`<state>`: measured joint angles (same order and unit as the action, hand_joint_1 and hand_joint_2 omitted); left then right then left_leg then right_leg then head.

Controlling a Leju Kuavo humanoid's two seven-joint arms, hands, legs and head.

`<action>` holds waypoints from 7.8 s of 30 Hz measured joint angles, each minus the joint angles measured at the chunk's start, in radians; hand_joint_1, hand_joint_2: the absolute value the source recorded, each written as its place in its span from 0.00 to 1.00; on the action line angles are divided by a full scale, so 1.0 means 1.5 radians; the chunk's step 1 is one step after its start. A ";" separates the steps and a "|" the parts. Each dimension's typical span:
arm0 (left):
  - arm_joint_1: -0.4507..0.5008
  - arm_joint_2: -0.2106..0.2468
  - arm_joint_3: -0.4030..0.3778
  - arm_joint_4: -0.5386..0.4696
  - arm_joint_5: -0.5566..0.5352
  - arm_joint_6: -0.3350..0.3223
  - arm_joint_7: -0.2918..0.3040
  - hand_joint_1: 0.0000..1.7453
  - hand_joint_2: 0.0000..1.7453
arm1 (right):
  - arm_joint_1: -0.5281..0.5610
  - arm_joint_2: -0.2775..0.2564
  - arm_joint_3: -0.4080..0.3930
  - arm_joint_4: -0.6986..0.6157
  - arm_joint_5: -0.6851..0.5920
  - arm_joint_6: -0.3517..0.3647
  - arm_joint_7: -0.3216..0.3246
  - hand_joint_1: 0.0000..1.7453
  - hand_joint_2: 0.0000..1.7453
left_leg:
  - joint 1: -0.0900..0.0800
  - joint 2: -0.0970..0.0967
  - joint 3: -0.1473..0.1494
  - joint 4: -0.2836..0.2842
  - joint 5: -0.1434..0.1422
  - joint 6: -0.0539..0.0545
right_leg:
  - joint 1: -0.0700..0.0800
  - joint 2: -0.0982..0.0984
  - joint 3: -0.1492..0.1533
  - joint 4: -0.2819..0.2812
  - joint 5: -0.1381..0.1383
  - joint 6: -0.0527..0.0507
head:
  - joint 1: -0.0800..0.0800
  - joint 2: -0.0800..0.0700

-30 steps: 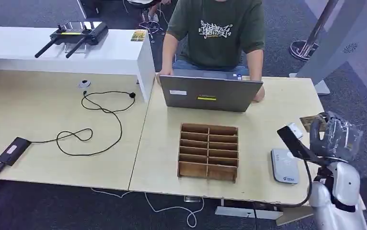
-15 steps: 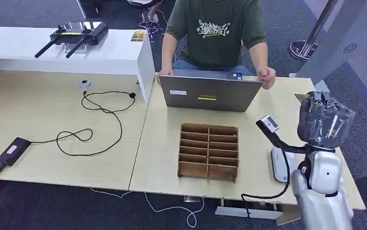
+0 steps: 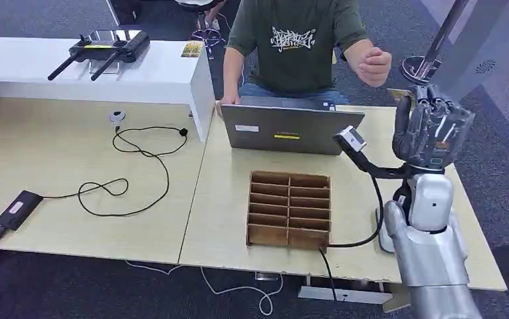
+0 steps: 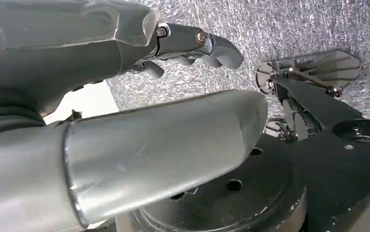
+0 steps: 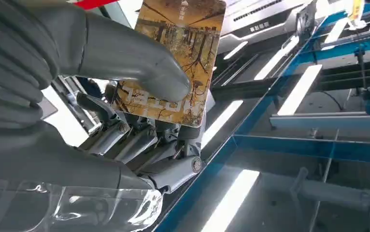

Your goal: Pass the card to the sensor for recognition and then transmit it.

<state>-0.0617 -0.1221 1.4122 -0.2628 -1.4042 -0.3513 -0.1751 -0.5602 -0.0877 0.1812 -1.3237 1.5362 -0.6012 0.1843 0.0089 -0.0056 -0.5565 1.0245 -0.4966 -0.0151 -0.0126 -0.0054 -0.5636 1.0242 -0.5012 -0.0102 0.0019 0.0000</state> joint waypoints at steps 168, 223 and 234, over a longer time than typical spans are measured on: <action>0.005 -0.010 -0.052 -0.009 0.047 0.000 -0.002 0.00 0.00 | 0.192 0.027 -0.060 -0.160 -0.010 0.014 0.014 0.00 1.00 | 0.000 0.000 0.000 0.000 0.000 0.000 | 0.000 0.000 0.000 0.000 0.000 0.000 | 0.000 0.000; 0.013 -0.040 -0.031 -0.054 0.057 0.000 -0.003 0.00 0.00 | 0.508 0.088 -0.126 -0.396 0.002 0.105 -0.023 0.00 1.00 | 0.000 0.000 0.000 0.000 -0.001 0.000 | 0.000 0.000 0.000 -0.001 -0.001 0.000 | 0.000 0.000; 0.013 -0.056 -0.023 -0.076 0.071 0.000 -0.001 0.00 0.00 | 0.513 0.095 -0.097 -0.394 0.002 0.137 -0.031 0.00 1.00 | 0.000 0.000 0.000 0.000 -0.001 0.000 | 0.000 0.000 0.000 -0.001 -0.001 0.000 | 0.000 0.000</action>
<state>-0.0418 -0.2064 1.3783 -0.3773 -1.2974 -0.3513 -0.1770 0.2097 0.0549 0.0355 -1.9142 1.5389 -0.3956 0.1373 0.0089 -0.0052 -0.5568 1.0239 -0.4979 -0.0153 -0.0127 -0.0054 -0.5643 1.0233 -0.5021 -0.0103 0.0019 0.0000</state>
